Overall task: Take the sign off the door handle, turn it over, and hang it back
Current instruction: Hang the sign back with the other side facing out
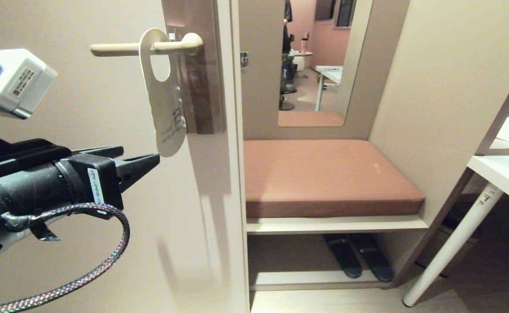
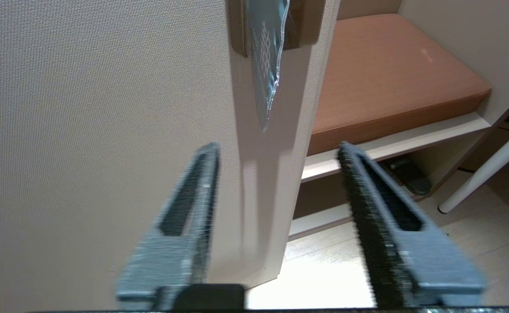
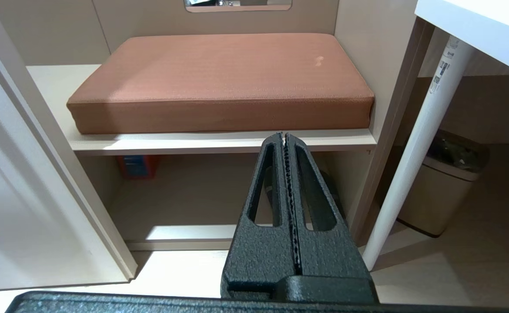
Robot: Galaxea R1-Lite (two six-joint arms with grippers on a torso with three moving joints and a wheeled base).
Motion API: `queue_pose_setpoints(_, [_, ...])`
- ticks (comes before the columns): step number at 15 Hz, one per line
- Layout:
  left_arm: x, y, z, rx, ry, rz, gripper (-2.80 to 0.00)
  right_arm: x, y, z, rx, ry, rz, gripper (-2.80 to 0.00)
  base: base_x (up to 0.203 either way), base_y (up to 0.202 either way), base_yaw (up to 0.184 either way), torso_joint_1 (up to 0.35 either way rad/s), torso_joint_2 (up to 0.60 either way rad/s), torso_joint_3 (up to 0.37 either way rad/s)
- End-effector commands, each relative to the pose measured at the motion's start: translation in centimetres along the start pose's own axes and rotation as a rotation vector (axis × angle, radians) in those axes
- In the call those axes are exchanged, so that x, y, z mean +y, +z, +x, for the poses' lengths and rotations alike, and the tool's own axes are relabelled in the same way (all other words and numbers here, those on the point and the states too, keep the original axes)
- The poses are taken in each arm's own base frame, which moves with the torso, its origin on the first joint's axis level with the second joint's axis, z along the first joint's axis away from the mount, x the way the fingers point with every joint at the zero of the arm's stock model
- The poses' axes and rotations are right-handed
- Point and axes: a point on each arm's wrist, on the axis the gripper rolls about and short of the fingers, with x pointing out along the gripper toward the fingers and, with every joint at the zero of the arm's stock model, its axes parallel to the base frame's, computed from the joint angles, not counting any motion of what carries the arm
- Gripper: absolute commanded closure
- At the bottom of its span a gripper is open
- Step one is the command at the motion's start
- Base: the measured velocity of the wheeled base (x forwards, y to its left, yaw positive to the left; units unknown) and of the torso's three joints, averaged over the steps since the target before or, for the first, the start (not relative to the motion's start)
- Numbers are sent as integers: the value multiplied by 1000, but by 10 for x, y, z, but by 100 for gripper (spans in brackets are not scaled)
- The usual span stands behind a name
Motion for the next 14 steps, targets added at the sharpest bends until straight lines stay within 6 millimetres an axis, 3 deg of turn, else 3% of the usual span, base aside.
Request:
queue_pose_setpoints(1, [0, 0, 0, -2, 4, -1, 0, 0, 0, 0, 0, 0, 0, 0, 0, 0, 0, 0, 0, 0])
queue_pose_setpoints(8, [6, 9, 5, -24, 50, -16, 0, 0, 0, 0, 0, 0, 0, 0, 0, 0, 0, 0, 0, 0])
queue_pose_setpoints(14, [7, 29, 35, -39, 116, -28, 0, 0, 0, 0, 0, 0, 0, 0, 0, 0, 0, 0, 0, 0])
